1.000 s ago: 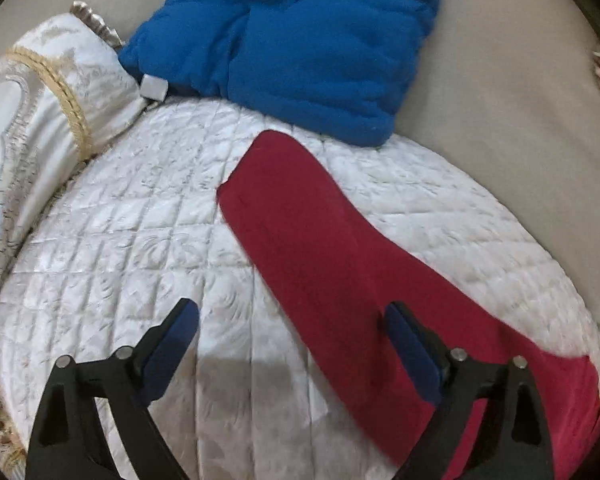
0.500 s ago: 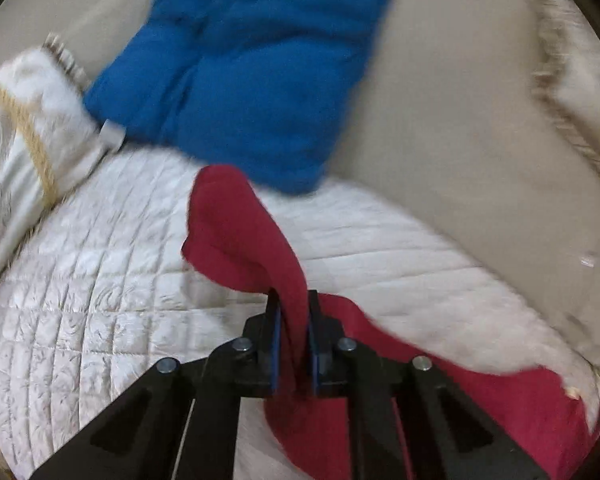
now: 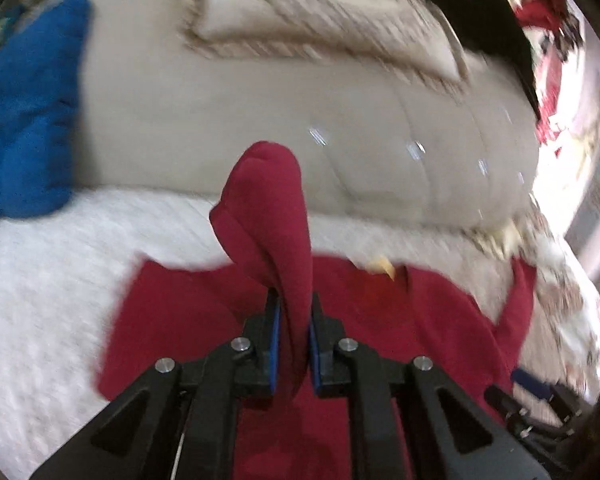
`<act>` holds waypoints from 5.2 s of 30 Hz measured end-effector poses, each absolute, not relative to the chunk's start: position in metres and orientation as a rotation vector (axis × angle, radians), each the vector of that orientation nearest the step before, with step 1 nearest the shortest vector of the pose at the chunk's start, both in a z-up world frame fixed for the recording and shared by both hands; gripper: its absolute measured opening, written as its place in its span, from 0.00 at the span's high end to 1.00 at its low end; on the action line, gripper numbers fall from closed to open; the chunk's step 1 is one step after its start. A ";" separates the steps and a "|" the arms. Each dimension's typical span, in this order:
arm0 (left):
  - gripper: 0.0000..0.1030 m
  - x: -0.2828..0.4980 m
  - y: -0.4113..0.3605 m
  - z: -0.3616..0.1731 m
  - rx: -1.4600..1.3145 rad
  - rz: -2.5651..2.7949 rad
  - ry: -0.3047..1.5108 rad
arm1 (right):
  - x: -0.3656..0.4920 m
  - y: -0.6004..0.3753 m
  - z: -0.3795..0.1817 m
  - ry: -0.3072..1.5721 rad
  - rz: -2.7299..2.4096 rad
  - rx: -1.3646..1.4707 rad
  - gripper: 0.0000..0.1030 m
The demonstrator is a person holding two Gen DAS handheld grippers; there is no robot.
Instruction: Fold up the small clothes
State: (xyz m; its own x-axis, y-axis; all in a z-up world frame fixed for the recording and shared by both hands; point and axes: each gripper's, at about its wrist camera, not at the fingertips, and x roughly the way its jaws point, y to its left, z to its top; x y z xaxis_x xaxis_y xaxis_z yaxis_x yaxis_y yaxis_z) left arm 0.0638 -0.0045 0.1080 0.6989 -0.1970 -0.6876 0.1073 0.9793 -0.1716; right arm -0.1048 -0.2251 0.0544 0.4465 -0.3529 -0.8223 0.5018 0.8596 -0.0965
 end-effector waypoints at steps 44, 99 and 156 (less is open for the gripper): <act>0.19 0.041 0.099 0.072 -0.009 0.248 0.864 | -0.067 -0.261 0.022 1.126 -0.437 0.386 0.57; 0.19 0.060 0.079 0.070 -0.062 0.144 0.901 | 0.018 -0.178 -0.033 1.218 -0.162 0.019 0.89; 0.11 0.063 0.045 0.052 -0.022 0.048 0.941 | -0.182 -0.512 0.089 0.795 -0.872 0.643 0.63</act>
